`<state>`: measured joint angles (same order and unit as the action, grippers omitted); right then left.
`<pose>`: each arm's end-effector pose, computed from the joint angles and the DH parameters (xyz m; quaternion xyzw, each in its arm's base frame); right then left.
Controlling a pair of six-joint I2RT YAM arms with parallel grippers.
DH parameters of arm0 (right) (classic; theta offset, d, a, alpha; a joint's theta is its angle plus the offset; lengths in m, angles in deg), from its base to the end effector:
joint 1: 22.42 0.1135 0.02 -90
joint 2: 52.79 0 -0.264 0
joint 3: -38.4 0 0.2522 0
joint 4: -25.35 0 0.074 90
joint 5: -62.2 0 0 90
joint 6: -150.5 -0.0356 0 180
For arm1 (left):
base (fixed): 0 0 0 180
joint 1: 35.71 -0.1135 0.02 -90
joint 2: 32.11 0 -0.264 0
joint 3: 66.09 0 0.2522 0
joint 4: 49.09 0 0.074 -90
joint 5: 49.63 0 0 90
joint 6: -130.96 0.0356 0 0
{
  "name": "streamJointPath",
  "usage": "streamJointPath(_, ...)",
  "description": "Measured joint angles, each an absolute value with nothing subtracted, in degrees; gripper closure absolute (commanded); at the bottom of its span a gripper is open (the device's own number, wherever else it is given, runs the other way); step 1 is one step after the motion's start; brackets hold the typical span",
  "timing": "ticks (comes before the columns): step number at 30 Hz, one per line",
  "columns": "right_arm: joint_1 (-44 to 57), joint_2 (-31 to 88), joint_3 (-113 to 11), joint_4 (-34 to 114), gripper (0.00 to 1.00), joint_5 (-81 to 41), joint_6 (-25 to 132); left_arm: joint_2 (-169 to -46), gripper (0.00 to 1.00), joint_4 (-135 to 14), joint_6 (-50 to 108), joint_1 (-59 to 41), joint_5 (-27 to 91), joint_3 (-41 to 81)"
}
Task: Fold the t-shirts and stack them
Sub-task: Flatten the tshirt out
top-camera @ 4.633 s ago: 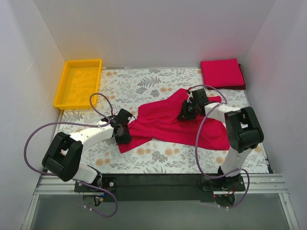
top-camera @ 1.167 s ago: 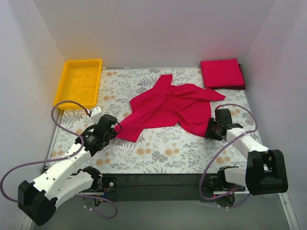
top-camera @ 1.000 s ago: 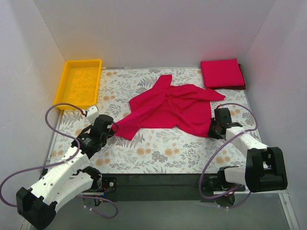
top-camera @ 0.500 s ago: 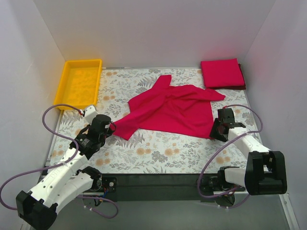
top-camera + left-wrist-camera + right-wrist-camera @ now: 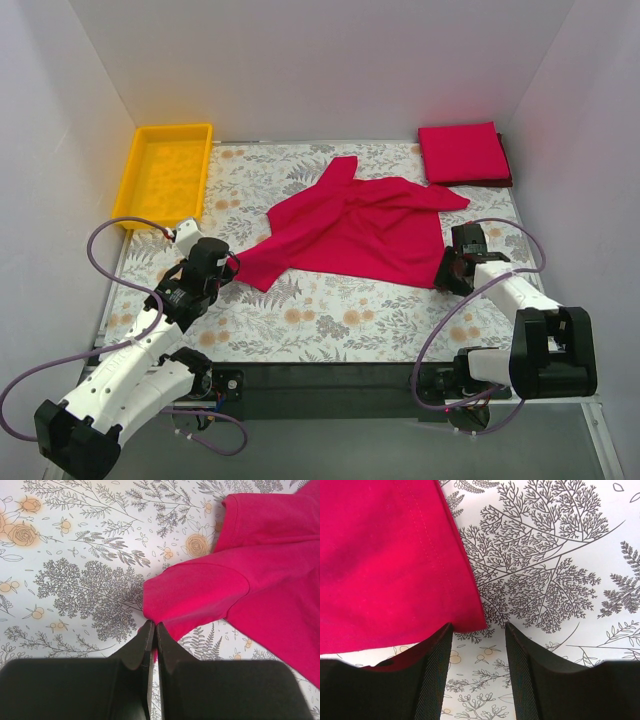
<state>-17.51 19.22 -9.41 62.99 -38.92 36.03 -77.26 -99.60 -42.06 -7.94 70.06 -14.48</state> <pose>0.2197 0.0120 0.1652 0.1872 0.9474 -0.0295 0.2580 0.1496 -0.0589 0.2561 -0.5013 0.7421 -0.1766 0.4084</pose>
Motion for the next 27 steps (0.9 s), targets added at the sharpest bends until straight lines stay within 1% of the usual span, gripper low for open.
streamJointPath(10,-16.66,20.05,-10.28,63.65,0.49,-39.92,35.07,-76.91,1.0,-98.51,-41.49,-8.51,68.81,-15.33)
streamJointPath(14,-16.55,19.94,-13.3,67.06,0.49,-40.38,35.13,-76.91,1.0,-98.33,-41.3,-8.84,68.4,-15.33)
streamJointPath(20,-16.2,19.72,-16.62,67.71,0.48,-41.15,35.0,-76.91,1.0,-98.09,-41.08,-9.45,67.7,-15.33)
streamJointPath(27,-14.41,24.16,-16.62,68.19,0.49,-42.83,33.58,-76.88,1.0,-97.46,-40.86,-9.8,67.09,-15.36)
